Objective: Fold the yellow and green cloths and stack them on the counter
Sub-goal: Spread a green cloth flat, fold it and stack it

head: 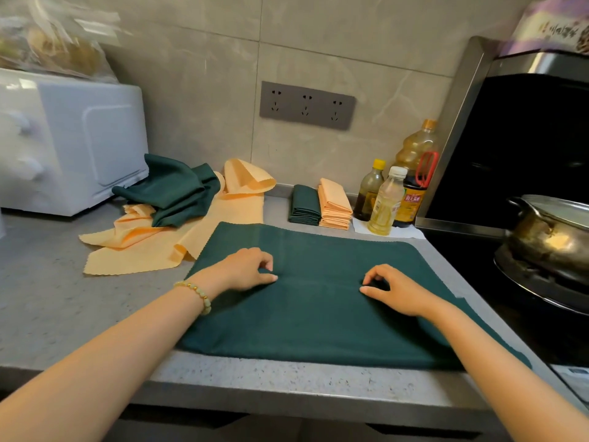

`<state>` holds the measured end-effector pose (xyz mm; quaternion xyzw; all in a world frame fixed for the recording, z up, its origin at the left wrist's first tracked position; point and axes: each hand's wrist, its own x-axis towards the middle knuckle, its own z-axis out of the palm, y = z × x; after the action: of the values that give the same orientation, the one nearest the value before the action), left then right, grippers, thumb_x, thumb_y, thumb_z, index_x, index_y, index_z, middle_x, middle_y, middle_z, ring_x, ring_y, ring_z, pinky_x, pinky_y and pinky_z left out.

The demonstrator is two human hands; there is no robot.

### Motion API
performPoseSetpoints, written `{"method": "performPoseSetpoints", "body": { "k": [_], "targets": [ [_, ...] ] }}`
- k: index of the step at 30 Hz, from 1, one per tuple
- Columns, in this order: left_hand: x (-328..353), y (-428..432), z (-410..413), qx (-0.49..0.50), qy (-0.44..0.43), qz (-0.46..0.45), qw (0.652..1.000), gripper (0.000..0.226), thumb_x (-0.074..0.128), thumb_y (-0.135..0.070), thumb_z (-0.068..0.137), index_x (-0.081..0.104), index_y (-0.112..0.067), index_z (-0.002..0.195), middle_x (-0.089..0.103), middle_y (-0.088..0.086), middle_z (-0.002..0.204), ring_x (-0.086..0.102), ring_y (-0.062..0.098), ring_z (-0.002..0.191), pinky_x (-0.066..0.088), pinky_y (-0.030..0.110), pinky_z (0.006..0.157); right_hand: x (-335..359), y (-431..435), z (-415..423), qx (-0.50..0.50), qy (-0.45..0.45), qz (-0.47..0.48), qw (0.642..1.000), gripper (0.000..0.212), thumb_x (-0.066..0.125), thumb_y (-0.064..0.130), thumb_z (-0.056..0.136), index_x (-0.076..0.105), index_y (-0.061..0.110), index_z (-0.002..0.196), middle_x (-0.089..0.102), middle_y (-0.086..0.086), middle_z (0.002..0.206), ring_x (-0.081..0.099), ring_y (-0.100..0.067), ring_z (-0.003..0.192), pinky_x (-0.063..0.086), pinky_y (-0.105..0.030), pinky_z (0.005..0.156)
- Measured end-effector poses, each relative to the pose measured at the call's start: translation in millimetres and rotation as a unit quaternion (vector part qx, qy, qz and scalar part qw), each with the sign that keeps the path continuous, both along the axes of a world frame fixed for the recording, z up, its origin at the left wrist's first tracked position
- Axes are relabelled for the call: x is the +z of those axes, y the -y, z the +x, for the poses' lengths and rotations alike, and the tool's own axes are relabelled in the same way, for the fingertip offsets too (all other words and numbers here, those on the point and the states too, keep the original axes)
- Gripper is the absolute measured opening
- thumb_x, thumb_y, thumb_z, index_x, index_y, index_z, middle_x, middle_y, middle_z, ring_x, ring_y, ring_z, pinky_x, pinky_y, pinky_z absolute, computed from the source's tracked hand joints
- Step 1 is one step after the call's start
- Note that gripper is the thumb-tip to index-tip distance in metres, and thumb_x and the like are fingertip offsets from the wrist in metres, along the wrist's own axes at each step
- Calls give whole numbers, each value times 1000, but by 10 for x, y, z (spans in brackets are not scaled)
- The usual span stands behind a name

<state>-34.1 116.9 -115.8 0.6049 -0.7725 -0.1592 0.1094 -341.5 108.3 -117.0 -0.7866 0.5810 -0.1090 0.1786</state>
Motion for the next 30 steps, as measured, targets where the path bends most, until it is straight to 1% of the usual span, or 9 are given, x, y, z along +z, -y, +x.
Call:
{"method": "performPoseSetpoints", "body": {
  "k": [4, 10, 14, 16, 18, 19, 22, 25, 30],
  "targets": [
    [46, 16, 92, 22, -16, 16, 1000, 27, 66, -33, 87, 50, -23, 67, 56, -5, 80, 51, 13, 73, 41, 26, 68, -16, 42, -13, -12, 6, -23, 1000, 8, 62, 29, 89, 54, 30, 87, 49, 8, 100, 46, -13, 101, 35, -23, 90],
    [11, 33, 55, 21, -41, 0, 999, 23, 70, -33, 84, 55, -24, 70, 58, -9, 80, 55, 13, 80, 47, 30, 82, -29, 63, 25, -33, 13, -33, 999, 15, 61, 25, 90, 54, 28, 77, 48, 8, 99, 47, -14, 100, 39, -25, 91],
    [32, 38, 29, 35, -28, 8, 999, 23, 70, -32, 85, 55, -23, 70, 58, -8, 80, 54, 13, 78, 44, 26, 74, -13, 37, 41, -46, 14, -39, 998, 17, 61, 24, 90, 53, 27, 75, 49, 6, 100, 49, -14, 98, 39, -23, 87],
    [65, 1, 10, 50, -9, 12, 999, 21, 69, -34, 84, 55, -23, 74, 58, -7, 84, 55, 14, 83, 45, 27, 76, 0, 7, 66, -53, 16, -41, 998, 16, 61, 25, 91, 54, 27, 76, 49, 5, 102, 50, -16, 100, 38, -23, 86],
    [113, -71, -68, 63, 39, -17, 997, 18, 68, -36, 85, 57, -23, 91, 57, -4, 103, 55, 18, 99, 45, 32, 86, 12, -46, 103, -64, 2, -45, 997, 8, 59, 27, 91, 55, 24, 85, 51, 3, 107, 50, -17, 107, 39, -26, 88],
    [136, -124, -143, 62, 71, -43, 995, 26, 65, -37, 87, 56, -23, 106, 54, -2, 115, 52, 20, 109, 43, 34, 93, 8, -79, 145, -66, -12, -54, 996, 5, 57, 27, 92, 56, 23, 95, 51, 2, 113, 49, -18, 111, 40, -29, 92],
    [147, -326, -559, 20, 75, -91, 993, 42, 47, -35, 97, 41, -21, 137, 44, 3, 138, 40, 25, 127, 35, 38, 102, -64, -253, 382, -64, 2, -85, 994, 32, 46, 22, 97, 49, 15, 128, 46, -3, 137, 41, -21, 127, 32, -33, 107],
    [0, -535, -976, 19, 56, -71, 996, 42, 33, -25, 102, 33, -17, 143, 40, 4, 144, 36, 26, 131, 32, 40, 105, -182, -448, 694, -43, 5, -65, 997, 44, 33, 16, 100, 32, 8, 144, 28, -7, 153, 24, -21, 141, 20, -33, 115],
    [-332, -685, -1188, 43, 153, -74, 984, 51, 28, -21, 100, 16, -17, 150, 19, -1, 155, 20, 25, 140, 18, 46, 114, -372, -671, 726, -57, -51, -61, 995, 48, 20, 23, 104, 17, 18, 151, 9, 2, 159, 2, -17, 146, 2, -38, 119]
  ]
}}
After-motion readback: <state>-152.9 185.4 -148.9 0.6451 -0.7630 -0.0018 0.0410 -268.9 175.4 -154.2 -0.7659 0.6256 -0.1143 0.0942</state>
